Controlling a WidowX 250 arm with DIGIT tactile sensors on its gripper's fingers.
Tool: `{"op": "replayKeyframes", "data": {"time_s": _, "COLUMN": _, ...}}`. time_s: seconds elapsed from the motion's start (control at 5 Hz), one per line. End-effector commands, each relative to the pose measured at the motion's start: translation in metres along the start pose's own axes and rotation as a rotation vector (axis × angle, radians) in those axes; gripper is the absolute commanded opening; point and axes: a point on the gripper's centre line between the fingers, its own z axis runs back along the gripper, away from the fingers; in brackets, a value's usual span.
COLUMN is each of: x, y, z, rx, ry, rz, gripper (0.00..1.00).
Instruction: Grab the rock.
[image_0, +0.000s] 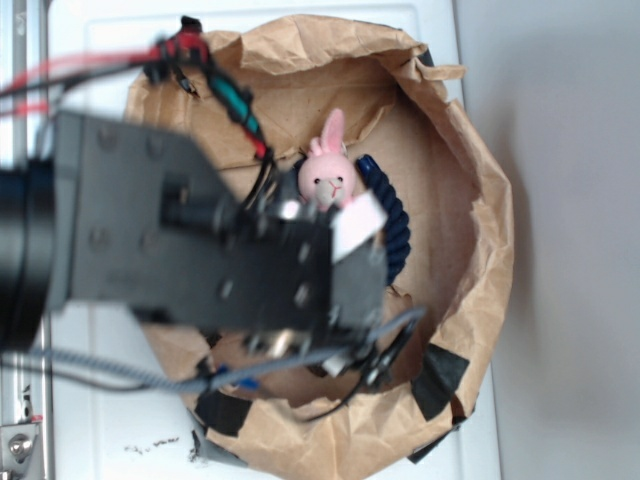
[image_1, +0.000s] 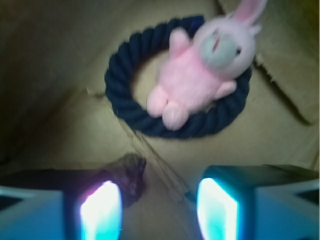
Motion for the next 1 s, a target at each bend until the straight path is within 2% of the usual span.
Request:
{"op": "replayKeyframes", "data": {"time_s": 0.0, "x": -0.001, "y": -0.020, "z": -0.023, "rx": -0.002, "ry": -0.098, "rz": -0.003, "gripper": 1.00}}
{"op": "replayKeyframes", "data": {"time_s": 0.2, "x": 0.013, "y": -0.035, "z": -0.032, "rx": 0.012, "ry": -0.127, "rz": 0.064, "gripper": 1.00}}
{"op": "replayKeyframes", "data": {"time_s": 0.4, "x": 0.027, "y": -0.053, "z": -0.048, "rx": 0.065, "ry": -0.142, "rz": 0.095, "gripper": 1.00}}
{"op": "replayKeyframes", "data": {"time_s": 0.6, "x": 0.028, "y": -0.053, "z": -0.045, "rx": 0.054, "ry": -0.146, "rz": 0.091, "gripper": 0.00}}
{"op": "replayKeyframes", "data": {"time_s": 0.8, "x": 0.032, "y": -0.052, "z": -0.029, "rx": 0.015, "ry": -0.104, "rz": 0.088, "gripper": 0.00}}
